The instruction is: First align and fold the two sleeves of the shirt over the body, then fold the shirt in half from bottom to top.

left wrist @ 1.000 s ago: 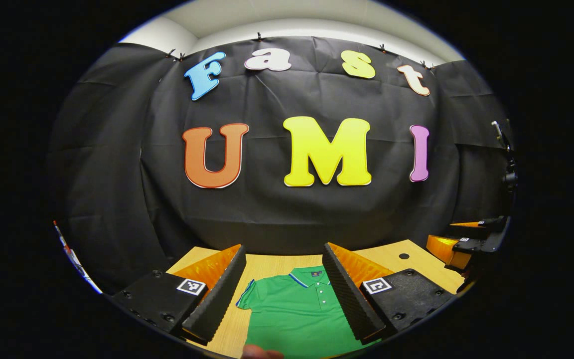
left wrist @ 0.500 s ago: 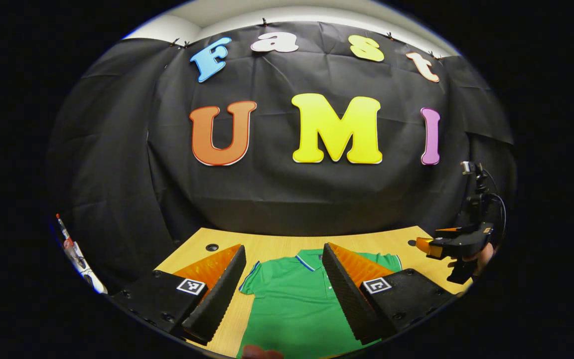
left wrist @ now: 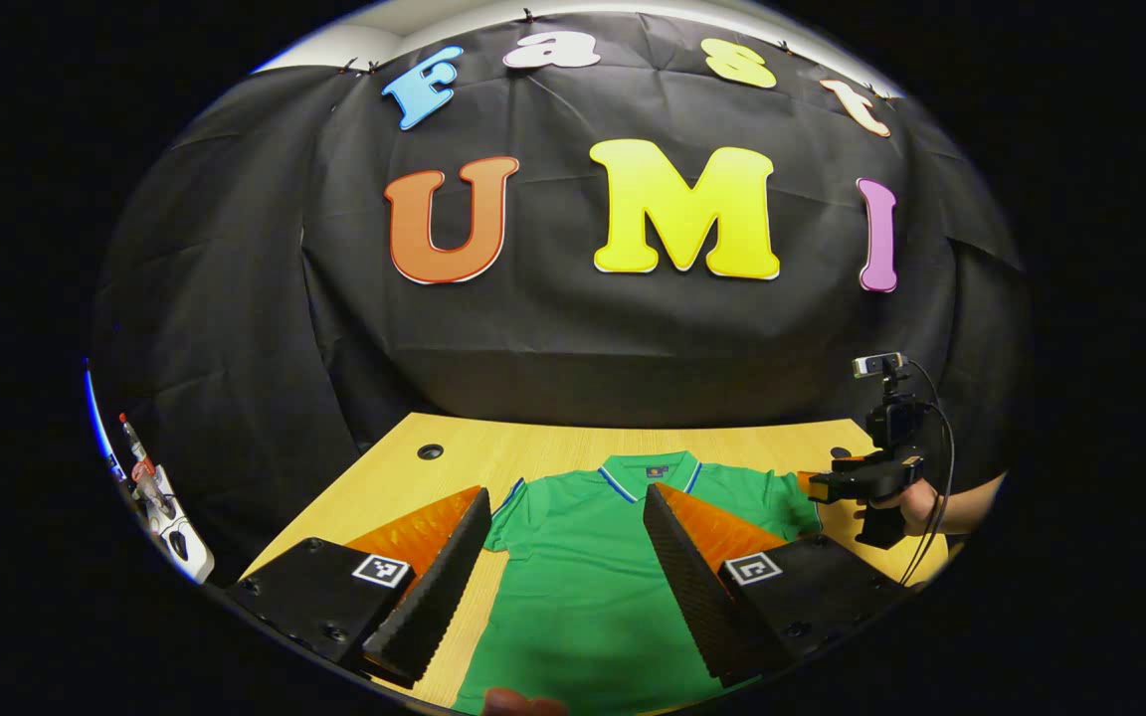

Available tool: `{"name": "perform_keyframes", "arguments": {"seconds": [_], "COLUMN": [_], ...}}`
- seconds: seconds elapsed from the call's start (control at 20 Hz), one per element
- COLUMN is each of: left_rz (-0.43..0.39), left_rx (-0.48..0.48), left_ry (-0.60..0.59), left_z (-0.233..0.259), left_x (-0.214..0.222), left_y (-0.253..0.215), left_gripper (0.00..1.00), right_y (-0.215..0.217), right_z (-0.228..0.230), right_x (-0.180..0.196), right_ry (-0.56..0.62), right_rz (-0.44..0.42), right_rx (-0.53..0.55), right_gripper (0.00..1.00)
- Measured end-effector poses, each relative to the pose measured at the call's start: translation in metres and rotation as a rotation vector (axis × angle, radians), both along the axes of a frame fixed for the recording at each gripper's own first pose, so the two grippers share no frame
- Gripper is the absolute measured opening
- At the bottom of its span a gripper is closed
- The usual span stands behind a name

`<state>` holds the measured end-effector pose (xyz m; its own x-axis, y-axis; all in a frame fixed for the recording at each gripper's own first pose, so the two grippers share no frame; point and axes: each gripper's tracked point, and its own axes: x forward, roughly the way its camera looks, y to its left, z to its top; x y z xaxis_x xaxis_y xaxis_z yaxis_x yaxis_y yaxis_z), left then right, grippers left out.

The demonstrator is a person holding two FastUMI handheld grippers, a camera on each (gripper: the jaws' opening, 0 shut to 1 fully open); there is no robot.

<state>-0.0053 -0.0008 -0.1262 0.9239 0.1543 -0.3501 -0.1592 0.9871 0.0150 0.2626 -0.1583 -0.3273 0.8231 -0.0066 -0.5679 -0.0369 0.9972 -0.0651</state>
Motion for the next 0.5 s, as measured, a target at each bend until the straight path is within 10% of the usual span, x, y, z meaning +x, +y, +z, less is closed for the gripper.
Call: {"name": "perform_keyframes", "arguments": {"seconds": [0.45, 0.5], "left_rz": [0.023, 0.022], "left_rx": [-0.009, -0.016], "left_ry": [0.046, 0.048], "left_z": [-0.015, -0.017], "left_x": [-0.001, 0.000], "left_y": [-0.001, -0.002], "left_gripper": [0.99, 0.99], "right_y": [0.002, 0.002], "right_z": [-0.045, -0.043], "right_x": [0.019, 0.019], "right_ry": [0.067, 0.063], "right_rz": [0.007, 0.005], "right_rx": [0.084, 0.090], "right_gripper": [0.96, 0.83]}}
